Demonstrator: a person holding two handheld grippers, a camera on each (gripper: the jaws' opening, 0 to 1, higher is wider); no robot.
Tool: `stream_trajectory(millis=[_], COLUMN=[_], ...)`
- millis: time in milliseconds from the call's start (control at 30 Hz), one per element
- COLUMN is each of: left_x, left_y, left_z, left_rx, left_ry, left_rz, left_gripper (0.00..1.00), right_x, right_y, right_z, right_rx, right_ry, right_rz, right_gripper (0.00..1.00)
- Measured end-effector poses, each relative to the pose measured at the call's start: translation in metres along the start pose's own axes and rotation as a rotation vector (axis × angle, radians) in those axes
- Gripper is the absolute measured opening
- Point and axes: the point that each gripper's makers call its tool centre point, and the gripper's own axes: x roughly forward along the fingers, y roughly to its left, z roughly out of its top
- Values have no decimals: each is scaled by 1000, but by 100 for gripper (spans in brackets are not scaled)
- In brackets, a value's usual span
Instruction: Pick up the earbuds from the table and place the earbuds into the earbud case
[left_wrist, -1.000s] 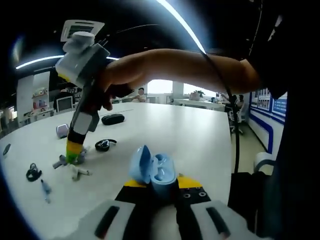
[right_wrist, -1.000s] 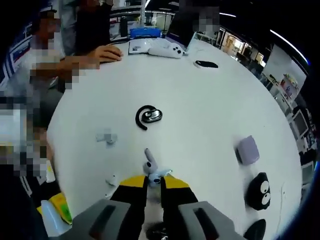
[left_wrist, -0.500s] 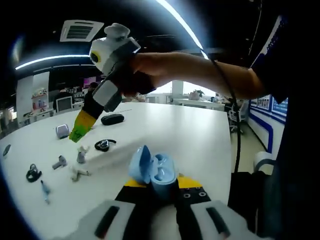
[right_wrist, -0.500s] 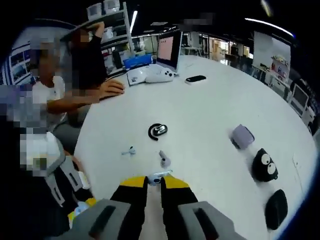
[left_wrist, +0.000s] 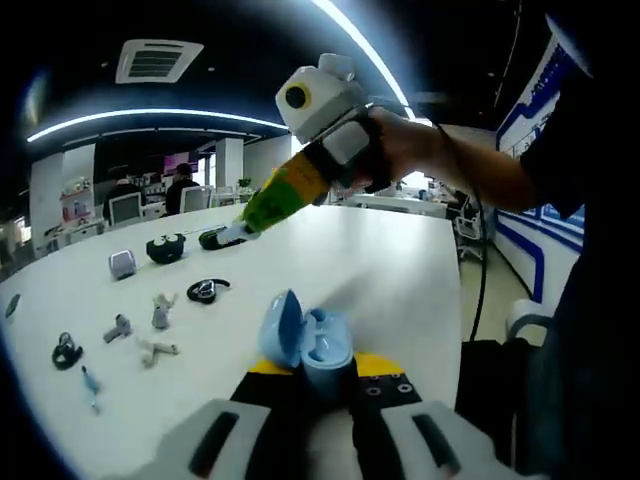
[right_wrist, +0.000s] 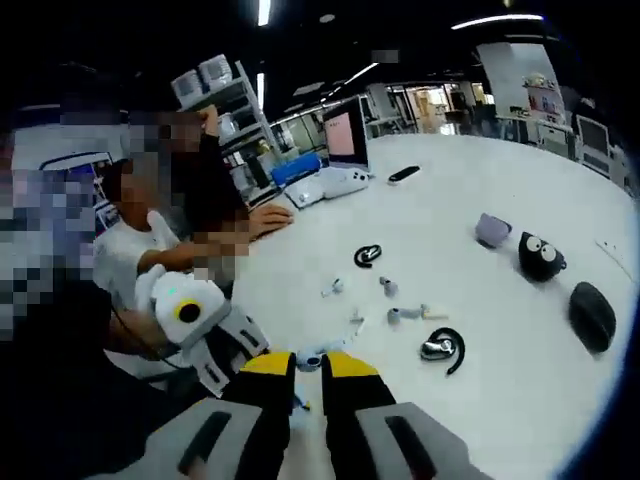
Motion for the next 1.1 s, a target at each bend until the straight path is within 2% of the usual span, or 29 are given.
stream_trajectory(millis=[100, 200, 433, 500, 667, 1100], left_x=[0, 0, 0, 0, 0, 0], left_y=[-1, -2, -4, -6, -6, -5], left_z=[0, 0, 3, 4, 4, 6], left_rx=[11, 37, 176, 214, 247, 266], left_ry=[6, 15, 49, 58, 68, 63], left_rz=[1, 3, 4, -1, -11, -14], left_gripper=[19, 19, 19, 19, 19, 19], right_x=[-5, -9, -1, 2, 7, 15], right_y=[9, 27, 54, 55, 56, 51], right_z=[-3, -9, -36, -43, -47, -42], right_rx=[15, 53, 146, 167, 228, 324], right_ry=[-25, -46, -20, -19, -31, -65], right_rz=[17, 78, 191, 203, 244, 305], right_gripper=[10, 10, 10, 10, 10, 10])
